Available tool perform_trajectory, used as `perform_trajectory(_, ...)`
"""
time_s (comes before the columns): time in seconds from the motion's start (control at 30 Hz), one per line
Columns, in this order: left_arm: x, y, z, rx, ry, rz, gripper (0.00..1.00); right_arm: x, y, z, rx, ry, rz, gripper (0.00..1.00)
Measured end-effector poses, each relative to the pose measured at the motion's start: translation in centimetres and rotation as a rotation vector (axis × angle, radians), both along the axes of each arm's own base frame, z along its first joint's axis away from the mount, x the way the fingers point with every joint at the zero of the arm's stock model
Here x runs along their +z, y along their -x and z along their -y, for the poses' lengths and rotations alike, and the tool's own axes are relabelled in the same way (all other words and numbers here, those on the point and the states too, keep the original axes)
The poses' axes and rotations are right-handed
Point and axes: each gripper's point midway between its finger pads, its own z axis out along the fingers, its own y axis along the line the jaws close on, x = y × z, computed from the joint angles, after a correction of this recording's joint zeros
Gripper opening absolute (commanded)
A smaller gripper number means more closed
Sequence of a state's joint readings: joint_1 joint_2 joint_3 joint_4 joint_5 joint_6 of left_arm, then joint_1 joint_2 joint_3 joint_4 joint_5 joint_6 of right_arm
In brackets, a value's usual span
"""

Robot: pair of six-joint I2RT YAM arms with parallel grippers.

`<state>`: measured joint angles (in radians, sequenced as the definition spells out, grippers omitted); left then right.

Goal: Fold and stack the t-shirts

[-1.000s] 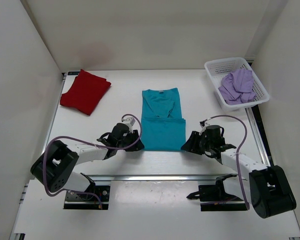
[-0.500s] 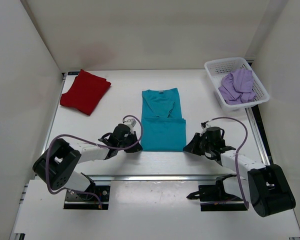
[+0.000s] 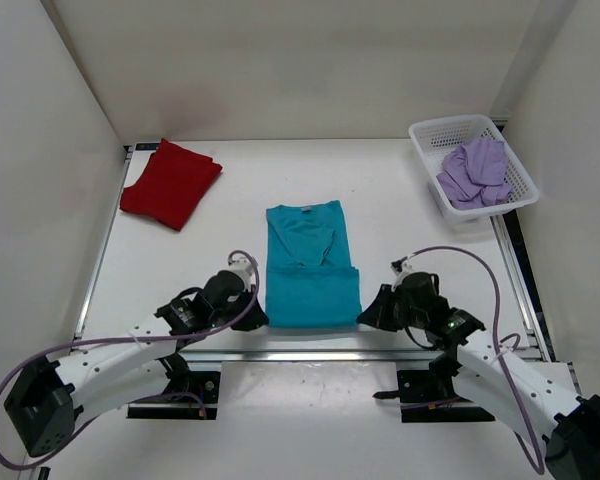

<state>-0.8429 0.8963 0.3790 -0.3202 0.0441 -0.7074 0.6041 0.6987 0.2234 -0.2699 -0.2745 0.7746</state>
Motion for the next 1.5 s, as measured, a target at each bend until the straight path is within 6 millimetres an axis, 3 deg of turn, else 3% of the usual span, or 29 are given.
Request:
perform_trajectory(0.13, 4.6, -4.1, -0.5, 0.104, 0.03, 0.067, 0.0, 3.7, -4.2, 1.0, -0.082, 0.005, 0.026, 0.0)
perform_trajectory(0.27, 9.2, -11.5, -0.3, 0.207, 0.057, 0.155, 0.0, 8.9, -11.3, 0.4, -0.098, 0.017, 0.118, 0.0)
perform_trajectory(0.4, 10.6, -18.5, -0.8, 0.291, 0.04, 0.19, 0.0, 11.6, -19.1, 0.4, -0.111, 0.014, 0.168, 0.0)
perform_trajectory(0.6, 7.6, -28.3, -1.5, 0.386, -0.013, 0.159, 0.01, 10.4, -31.2, 0.0, -0.09, -0.006, 0.164, 0.0)
perform_trajectory(0.63, 6.9, -29.7, -1.6, 0.4, -0.022, 0.15, 0.05, 9.9, -32.9, -0.3, -0.077, -0.02, 0.159, 0.0)
perform_trajectory(0.7, 5.6, -32.2, -1.9, 0.422, -0.027, 0.141, 0.19, 8.7, -35.8, -0.8, -0.062, -0.041, 0.149, 0.08)
perform_trajectory(0.73, 4.9, -33.2, -2.1, 0.434, -0.027, 0.131, 0.23, 8.1, -37.1, -1.0, -0.058, -0.05, 0.143, 0.16)
perform_trajectory(0.77, 4.1, -34.2, -2.6, 0.453, -0.024, 0.116, 0.35, 7.6, -38.2, -1.2, -0.051, -0.059, 0.14, 0.26)
perform_trajectory(0.83, 2.7, -36.0, -3.8, 0.493, -0.022, 0.092, 0.42, 6.8, -39.9, -1.5, -0.037, -0.074, 0.137, 0.38)
perform_trajectory(0.9, 1.7, -37.0, -5.8, 0.544, -0.019, 0.075, 0.43, 6.5, -40.8, -1.9, -0.021, -0.085, 0.14, 0.46)
perform_trajectory(1.0, 2.1, -37.5, -8.6, 0.621, 0.005, 0.082, 0.41, 7.3, -41.0, -2.0, -0.005, -0.084, 0.155, 0.46)
perform_trajectory(1.03, 2.7, -37.5, -9.5, 0.648, 0.018, 0.097, 0.4, 7.9, -41.0, -2.2, 0.001, -0.085, 0.169, 0.41)
perform_trajectory(1.1, 4.4, -37.3, -10.5, 0.68, 0.04, 0.135, 0.38, 8.9, -40.5, -2.3, 0.012, -0.078, 0.193, 0.19)
perform_trajectory(1.13, 5.4, -37.3, -10.3, 0.677, 0.053, 0.158, 0.38, 9.4, -40.0, -2.4, 0.019, -0.071, 0.205, 0.15)
perform_trajectory(1.2, 7.8, -37.2, -8.0, 0.632, 0.09, 0.22, 0.38, 10.0, -38.0, -2.6, 0.026, -0.067, 0.21, 0.01)
perform_trajectory(1.27, 9.4, -36.5, -3.7, 0.545, 0.136, 0.267, 0.38, 9.9, -35.8, -3.2, 0.038, -0.068, 0.21, 0.0)
perform_trajectory(1.33, 9.8, -35.1, 1.1, 0.443, 0.176, 0.28, 0.34, 8.7, -33.0, -3.8, 0.051, -0.075, 0.179, 0.0)
perform_trajectory(1.43, 7.7, -32.3, 6.6, 0.312, 0.207, 0.232, 0.32, 5.4, -29.9, -4.7, 0.067, -0.082, 0.107, 0.0)
perform_trajectory(1.5, 4.7, -30.7, 7.1, 0.286, 0.195, 0.172, 0.31, 2.5, -28.2, -4.6, 0.062, -0.076, 0.04, 0.0)
